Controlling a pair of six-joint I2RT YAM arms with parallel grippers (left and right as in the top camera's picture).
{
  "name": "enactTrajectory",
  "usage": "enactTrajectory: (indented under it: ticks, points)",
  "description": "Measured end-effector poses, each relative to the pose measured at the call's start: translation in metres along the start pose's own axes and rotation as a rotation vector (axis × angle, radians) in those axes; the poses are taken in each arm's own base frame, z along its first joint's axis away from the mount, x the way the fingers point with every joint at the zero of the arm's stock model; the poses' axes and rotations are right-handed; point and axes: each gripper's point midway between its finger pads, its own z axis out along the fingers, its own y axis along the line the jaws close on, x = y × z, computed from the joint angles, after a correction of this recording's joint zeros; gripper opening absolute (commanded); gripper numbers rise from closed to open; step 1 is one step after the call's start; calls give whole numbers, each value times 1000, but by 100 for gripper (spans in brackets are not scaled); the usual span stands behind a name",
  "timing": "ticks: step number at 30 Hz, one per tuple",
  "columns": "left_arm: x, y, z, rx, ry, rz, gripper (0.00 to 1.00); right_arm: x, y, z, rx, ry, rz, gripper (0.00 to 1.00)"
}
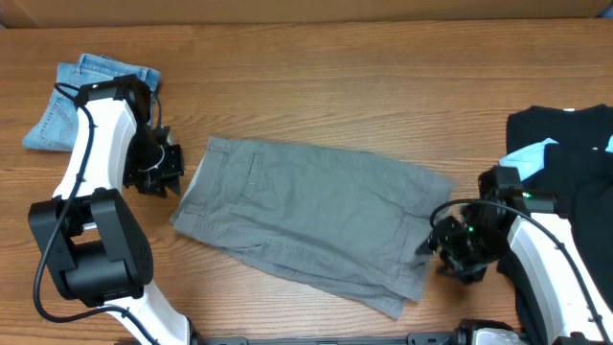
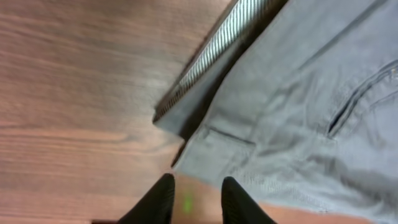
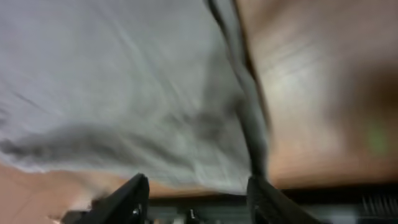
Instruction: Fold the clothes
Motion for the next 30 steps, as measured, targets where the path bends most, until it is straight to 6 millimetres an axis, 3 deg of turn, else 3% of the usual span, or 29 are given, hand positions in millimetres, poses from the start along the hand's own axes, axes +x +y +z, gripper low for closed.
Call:
enactTrajectory:
  ticks: [6, 13, 18, 24, 28, 30]
  points:
    - [2, -2, 1, 13, 7, 25, 39, 28, -16, 0, 63, 111, 54, 54]
    - [9, -2, 19, 18, 39, 34, 45, 25, -25, 25, 45, 109, 52, 51]
    - [12, -2, 38, 25, 49, 33, 46, 22, -26, 31, 36, 101, 46, 52]
    - [21, -5, 55, 50, 81, 29, 35, 16, -21, 32, 10, 80, 31, 55]
    - [20, -6, 56, 58, 76, 29, 9, 16, -20, 32, 6, 80, 30, 55]
    - [17, -8, 56, 64, 64, 32, 4, 15, -19, 32, 1, 78, 28, 55]
